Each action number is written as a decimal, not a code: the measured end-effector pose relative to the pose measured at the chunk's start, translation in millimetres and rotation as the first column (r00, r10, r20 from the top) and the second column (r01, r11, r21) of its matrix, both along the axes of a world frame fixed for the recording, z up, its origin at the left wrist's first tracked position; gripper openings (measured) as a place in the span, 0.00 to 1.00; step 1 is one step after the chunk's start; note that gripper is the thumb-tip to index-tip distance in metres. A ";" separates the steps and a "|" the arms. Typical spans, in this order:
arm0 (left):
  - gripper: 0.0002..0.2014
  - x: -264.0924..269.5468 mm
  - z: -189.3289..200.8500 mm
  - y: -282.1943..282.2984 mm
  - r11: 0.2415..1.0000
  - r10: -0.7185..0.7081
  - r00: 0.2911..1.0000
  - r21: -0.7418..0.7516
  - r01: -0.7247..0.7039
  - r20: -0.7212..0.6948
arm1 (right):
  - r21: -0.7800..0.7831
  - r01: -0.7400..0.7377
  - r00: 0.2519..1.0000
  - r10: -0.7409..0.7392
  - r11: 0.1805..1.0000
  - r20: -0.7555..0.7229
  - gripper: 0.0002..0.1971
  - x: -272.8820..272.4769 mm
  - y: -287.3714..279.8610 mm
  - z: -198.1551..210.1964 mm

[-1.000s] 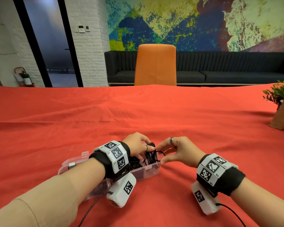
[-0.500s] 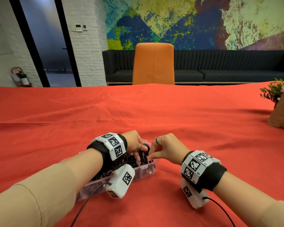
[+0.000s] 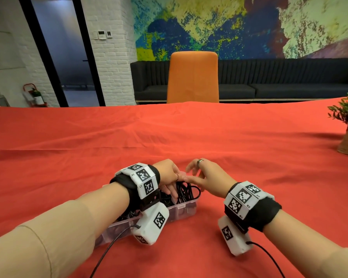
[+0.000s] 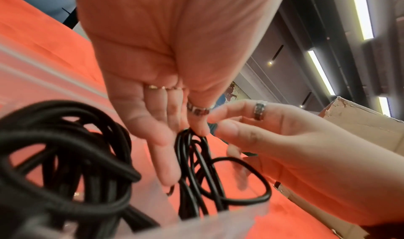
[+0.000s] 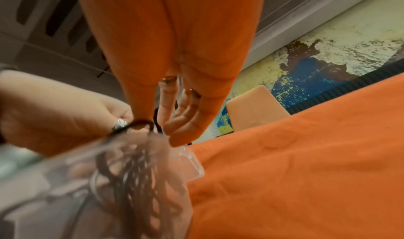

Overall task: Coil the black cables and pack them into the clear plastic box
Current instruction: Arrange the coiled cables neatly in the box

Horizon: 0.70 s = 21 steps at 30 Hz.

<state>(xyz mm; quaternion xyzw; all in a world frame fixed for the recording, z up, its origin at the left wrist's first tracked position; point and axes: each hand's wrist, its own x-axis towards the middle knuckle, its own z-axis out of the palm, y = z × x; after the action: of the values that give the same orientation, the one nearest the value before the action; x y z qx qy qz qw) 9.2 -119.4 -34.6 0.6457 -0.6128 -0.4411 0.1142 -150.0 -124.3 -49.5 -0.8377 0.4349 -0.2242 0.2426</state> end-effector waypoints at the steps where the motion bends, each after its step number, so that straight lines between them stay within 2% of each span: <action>1: 0.11 -0.6 -0.7 -0.5 1.000 0.012 1.000 -0.010 -0.012 0.012 | -0.019 0.013 1.000 -0.013 1.000 -0.010 0.07 0.5 -1.0 -3.9; 8: 0.11 4.7 -4.2 -0.5 0.996 0.072 0.997 -0.050 -0.072 0.011 | -0.082 0.030 0.999 -0.032 0.996 -0.012 0.05 6.5 -3.5 -15.4; 13: 0.08 2.4 -2.1 2.8 0.978 0.039 0.976 -0.207 0.006 0.213 | -0.109 0.021 0.987 -0.038 0.994 -0.158 0.08 13.0 -0.6 -15.9; 16: 0.05 -2.7 3.8 6.0 0.952 -0.021 0.909 -0.270 0.146 0.417 | -0.125 0.023 0.961 -0.057 0.992 -0.270 0.10 17.1 3.2 -15.6; 18: 0.05 -3.9 9.5 8.3 0.935 -0.073 0.844 -0.257 0.243 0.532 | -0.137 0.017 0.947 -0.060 0.990 -0.317 0.10 17.6 5.4 -14.0; 21: 0.13 -2.8 15.9 13.2 0.913 -0.215 0.757 -0.148 0.380 0.618 | -0.147 0.017 0.928 -0.071 0.989 -0.365 0.09 18.6 6.7 -11.8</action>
<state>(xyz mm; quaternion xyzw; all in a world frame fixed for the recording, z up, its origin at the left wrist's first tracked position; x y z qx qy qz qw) 6.4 -106.2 -18.7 0.6224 -0.7660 -0.1457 -0.0686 -131.4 -117.6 -61.3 -0.8700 0.4743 -0.0984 0.0915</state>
